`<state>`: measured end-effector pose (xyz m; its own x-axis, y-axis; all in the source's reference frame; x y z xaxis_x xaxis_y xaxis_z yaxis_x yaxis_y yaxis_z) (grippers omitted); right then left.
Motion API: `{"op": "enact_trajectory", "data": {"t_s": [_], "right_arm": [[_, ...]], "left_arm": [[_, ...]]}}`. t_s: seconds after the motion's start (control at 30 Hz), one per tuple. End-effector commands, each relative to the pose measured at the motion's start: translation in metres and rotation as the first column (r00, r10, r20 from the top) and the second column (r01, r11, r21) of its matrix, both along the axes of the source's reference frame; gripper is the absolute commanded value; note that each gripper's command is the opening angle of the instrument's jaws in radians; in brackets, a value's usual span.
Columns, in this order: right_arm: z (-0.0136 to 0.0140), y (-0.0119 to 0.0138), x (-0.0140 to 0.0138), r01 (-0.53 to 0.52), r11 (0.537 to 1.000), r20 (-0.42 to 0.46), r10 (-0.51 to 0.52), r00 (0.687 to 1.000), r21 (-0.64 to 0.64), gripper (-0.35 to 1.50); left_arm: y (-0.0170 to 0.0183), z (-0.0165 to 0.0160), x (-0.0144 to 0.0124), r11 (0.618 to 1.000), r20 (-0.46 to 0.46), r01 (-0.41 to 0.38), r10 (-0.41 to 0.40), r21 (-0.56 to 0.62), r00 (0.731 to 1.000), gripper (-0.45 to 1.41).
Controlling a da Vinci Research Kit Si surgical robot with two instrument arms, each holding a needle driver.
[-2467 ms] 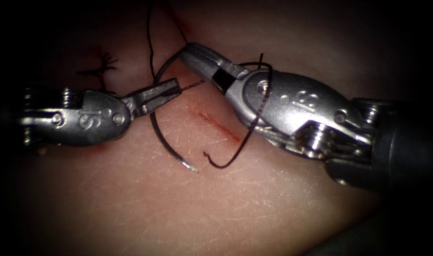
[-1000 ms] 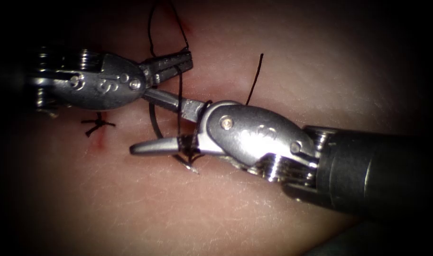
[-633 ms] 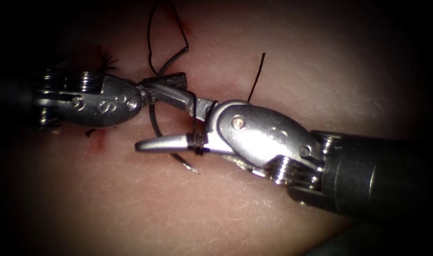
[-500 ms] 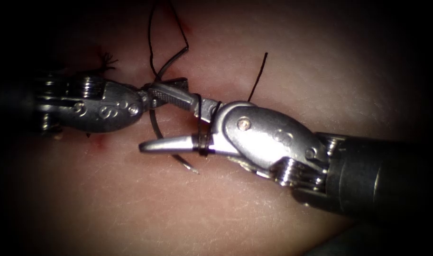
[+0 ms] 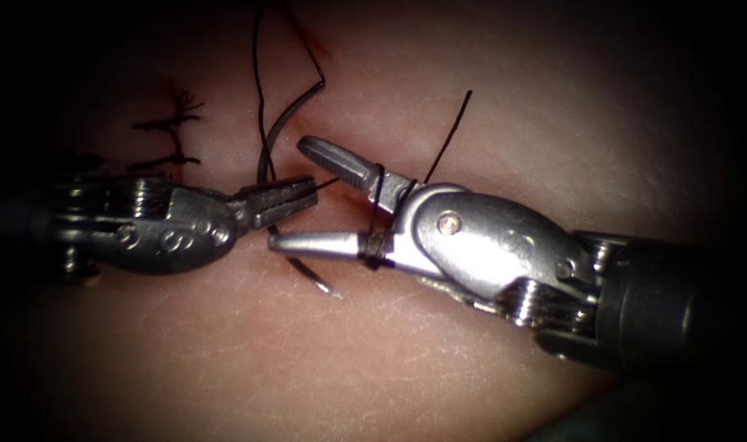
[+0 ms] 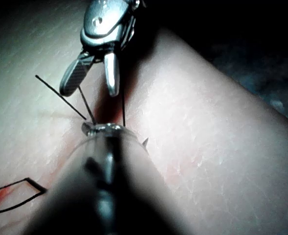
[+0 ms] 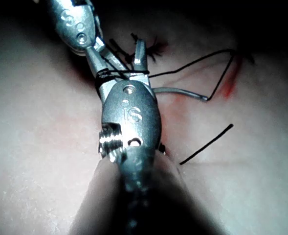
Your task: Wound Closure
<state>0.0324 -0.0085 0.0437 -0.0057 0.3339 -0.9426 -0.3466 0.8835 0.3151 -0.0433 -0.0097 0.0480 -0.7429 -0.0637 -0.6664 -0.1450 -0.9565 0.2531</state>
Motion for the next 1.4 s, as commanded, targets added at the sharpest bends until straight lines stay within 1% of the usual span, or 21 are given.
{"op": "enact_trajectory", "data": {"t_s": [0.03,0.17,0.27,0.33,0.47,0.5,0.6,0.7,0.73,0.9,1.03,1.23,1.33,1.4], "right_arm": [[0.0007,0.0002,0.0000,-0.024,1.000,0.027,0.024,0.999,-0.001,0.69],[0.0016,0.0000,-0.0006,-0.079,0.997,0.093,0.080,0.992,-0.010,0.62],[0.0025,-0.0001,-0.0007,-0.117,0.993,0.139,0.119,0.983,-0.021,0.61],[0.0032,0.0000,-0.0008,-0.146,0.989,0.148,0.144,0.978,-0.003,0.59],[0.0041,0.0001,-0.0008,-0.189,0.981,0.135,0.182,0.974,0.036,0.56],[0.0043,0.0000,-0.0007,-0.191,0.981,0.135,0.185,0.973,0.038,0.49],[0.0050,-0.0007,-0.0005,-0.212,0.976,0.134,0.202,0.970,0.058,0.44],[0.0060,-0.0019,-0.0004,-0.226,0.970,0.161,0.211,0.964,0.086,0.37],[0.0060,-0.0019,-0.0004,-0.226,0.970,0.161,0.211,0.964,0.086,0.37],[0.0069,-0.0023,-0.0012,-0.269,0.957,0.187,0.246,0.951,0.106,0.37],[0.0072,-0.0026,-0.0023,-0.322,0.939,0.215,0.292,0.932,0.123,0.26],[0.0074,-0.0036,-0.0036,-0.382,0.913,0.252,0.340,0.906,0.142,0.26],[0.0075,-0.0039,-0.0041,-0.405,0.901,0.265,0.357,0.896,0.154,0.26],[0.0076,-0.0039,-0.0044,-0.421,0.893,0.274,0.369,0.888,0.160,0.29]], "left_arm": [[0.0001,0.0002,-0.0006,1.000,0.008,0.001,-0.001,0.000,1.000,-0.45],[-0.0004,-0.0001,0.0000,1.000,0.000,0.006,-0.006,0.001,1.000,-0.45],[-0.0010,-0.0003,0.0001,1.000,-0.004,0.008,-0.008,0.001,1.000,-0.45],[-0.0014,-0.0004,0.0000,1.000,-0.006,0.010,-0.010,0.000,1.000,-0.45],[-0.0022,-0.0003,-0.0003,1.000,-0.011,0.019,-0.019,-0.001,1.000,-0.45],[-0.0025,-0.0002,-0.0004,1.000,-0.013,0.020,-0.020,-0.004,1.000,-0.45],[-0.0029,0.0000,-0.0006,1.000,-0.017,0.023,-0.023,-0.009,1.000,-0.45],[-0.0032,0.0001,-0.0009,1.000,-0.021,0.027,-0.028,-0.011,0.999,-0.45],[-0.0032,0.0001,-0.0009,1.000,-0.021,0.027,-0.028,-0.011,0.999,-0.45],[-0.0040,0.0000,-0.0014,0.999,-0.026,0.032,-0.032,-0.015,0.999,-0.45],[-0.0049,-0.0004,-0.0017,0.999,-0.029,0.035,-0.035,-0.015,0.999,-0.45],[-0.0056,-0.0015,-0.0023,0.999,-0.036,0.046,-0.046,-0.008,0.998,-0.45],[-0.0055,-0.0022,-0.0028,0.999,-0.038,0.053,-0.053,0.000,0.998,-0.45],[-0.0052,-0.0026,-0.0031,0.999,-0.042,0.048,-0.048,0.000,0.998,-0.45]]}}
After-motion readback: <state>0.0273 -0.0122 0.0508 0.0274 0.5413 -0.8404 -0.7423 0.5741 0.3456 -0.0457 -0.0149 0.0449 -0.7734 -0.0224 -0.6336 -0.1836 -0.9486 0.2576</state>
